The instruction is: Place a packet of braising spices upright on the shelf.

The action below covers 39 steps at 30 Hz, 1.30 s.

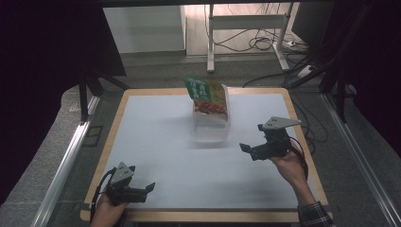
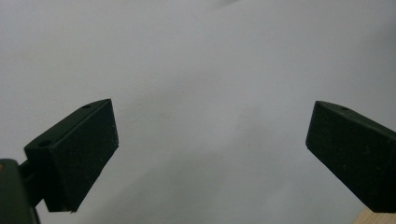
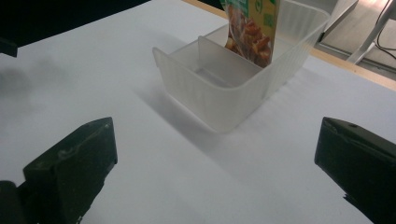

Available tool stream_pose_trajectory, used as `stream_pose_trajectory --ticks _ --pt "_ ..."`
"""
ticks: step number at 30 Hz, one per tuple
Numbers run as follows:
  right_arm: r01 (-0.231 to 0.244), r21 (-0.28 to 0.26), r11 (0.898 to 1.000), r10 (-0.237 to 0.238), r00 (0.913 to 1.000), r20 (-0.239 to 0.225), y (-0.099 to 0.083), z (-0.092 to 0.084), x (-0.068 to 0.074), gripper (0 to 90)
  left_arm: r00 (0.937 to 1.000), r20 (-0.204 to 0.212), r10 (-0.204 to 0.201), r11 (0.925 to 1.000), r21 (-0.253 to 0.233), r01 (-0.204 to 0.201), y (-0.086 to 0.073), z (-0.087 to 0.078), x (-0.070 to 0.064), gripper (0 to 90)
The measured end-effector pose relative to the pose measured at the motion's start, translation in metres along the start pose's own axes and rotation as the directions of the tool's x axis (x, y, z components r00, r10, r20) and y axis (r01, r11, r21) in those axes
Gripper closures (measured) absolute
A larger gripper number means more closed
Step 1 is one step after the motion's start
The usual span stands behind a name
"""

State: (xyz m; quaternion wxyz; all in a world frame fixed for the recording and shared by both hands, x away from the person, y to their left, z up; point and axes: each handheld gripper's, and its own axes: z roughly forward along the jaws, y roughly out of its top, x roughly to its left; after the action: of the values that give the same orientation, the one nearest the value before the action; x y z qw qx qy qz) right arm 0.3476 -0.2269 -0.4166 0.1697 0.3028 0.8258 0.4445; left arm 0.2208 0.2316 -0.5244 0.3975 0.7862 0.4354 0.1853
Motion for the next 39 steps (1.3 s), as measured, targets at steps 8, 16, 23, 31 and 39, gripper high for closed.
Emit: stream_pose_trajectory --ticks 8,16,23,31,39 --pt "-0.019 -0.013 1.0 0.019 0.9996 0.021 -0.015 -0.017 0.003 0.0 1.0 0.001 -0.001 1.0 0.0 0.001 0.0 0.0 0.0 2.3" --pt "-0.036 -0.039 0.999 0.038 0.9974 0.061 -0.033 -0.032 0.003 0.0 1.0 0.002 -0.007 1.0 -0.002 0.007 0.0 0.0 0.001 2.3" --pt "-0.062 -0.042 0.997 0.065 0.9949 0.077 -0.052 -0.04 0.004 0.0 0.9999 0.004 -0.011 0.9999 -0.003 0.011 0.0 0.0 0.002 2.4" --pt "-0.037 -0.042 0.998 0.041 0.9943 0.098 -0.069 -0.045 0.009 0.0 1.0 0.003 -0.007 1.0 -0.001 0.007 0.0 0.0 0.001 2.8" --pt "-0.059 0.013 0.998 0.057 0.9934 0.099 -0.091 -0.043 0.011 0.0 1.0 0.001 -0.004 1.0 0.001 0.004 0.0 0.0 0.001 3.0"
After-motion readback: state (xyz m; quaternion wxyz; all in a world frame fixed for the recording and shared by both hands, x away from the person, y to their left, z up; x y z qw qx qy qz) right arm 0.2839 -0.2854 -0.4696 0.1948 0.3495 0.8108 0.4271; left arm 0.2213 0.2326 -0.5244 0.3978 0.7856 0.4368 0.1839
